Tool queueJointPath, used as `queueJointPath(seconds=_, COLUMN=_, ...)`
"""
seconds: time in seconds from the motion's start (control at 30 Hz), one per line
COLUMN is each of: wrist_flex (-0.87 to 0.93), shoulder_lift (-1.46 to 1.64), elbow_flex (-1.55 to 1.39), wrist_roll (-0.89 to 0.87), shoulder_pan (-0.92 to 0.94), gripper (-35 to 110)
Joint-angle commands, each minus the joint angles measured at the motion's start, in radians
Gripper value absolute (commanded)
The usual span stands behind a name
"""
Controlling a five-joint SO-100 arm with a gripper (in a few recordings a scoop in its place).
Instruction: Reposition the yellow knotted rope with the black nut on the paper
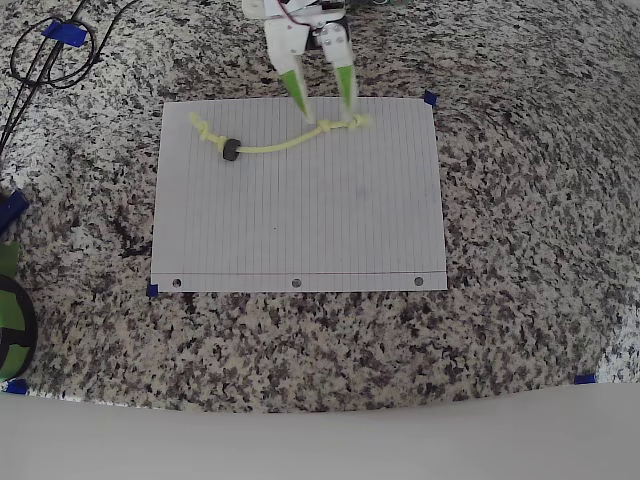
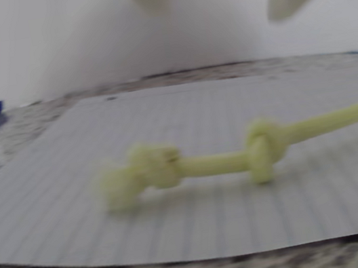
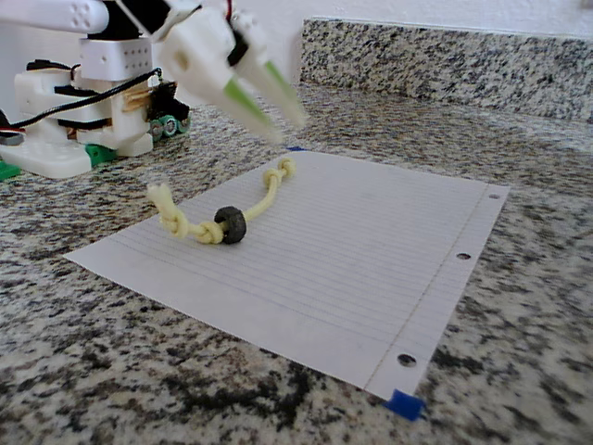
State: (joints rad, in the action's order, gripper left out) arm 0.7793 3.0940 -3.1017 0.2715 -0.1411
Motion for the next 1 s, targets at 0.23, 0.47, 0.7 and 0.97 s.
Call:
queueJointPath(seconds=0.23, wrist_flex=-0.029, shoulder_lift=-0.061, elbow_flex=0.074, wrist_roll=0.489, shoulder_pan=0.264, gripper=0)
queueJointPath(seconds=0.47, wrist_flex=-0.014, shoulder_lift=0.094, elbow_flex=0.060, wrist_roll=0.871, shoulder_pan=0.288, gripper=0)
queueJointPath(seconds=0.7, wrist_flex=0.026, shoulder_lift=0.227, elbow_flex=-0.014, wrist_roll=1.197, shoulder_pan=0.204, gripper=0)
queueJointPath(seconds=0.97, wrist_flex=0.267, shoulder_lift=0.313, elbow_flex=-0.060, wrist_roll=1.316, shoulder_pan=0.160, gripper=0)
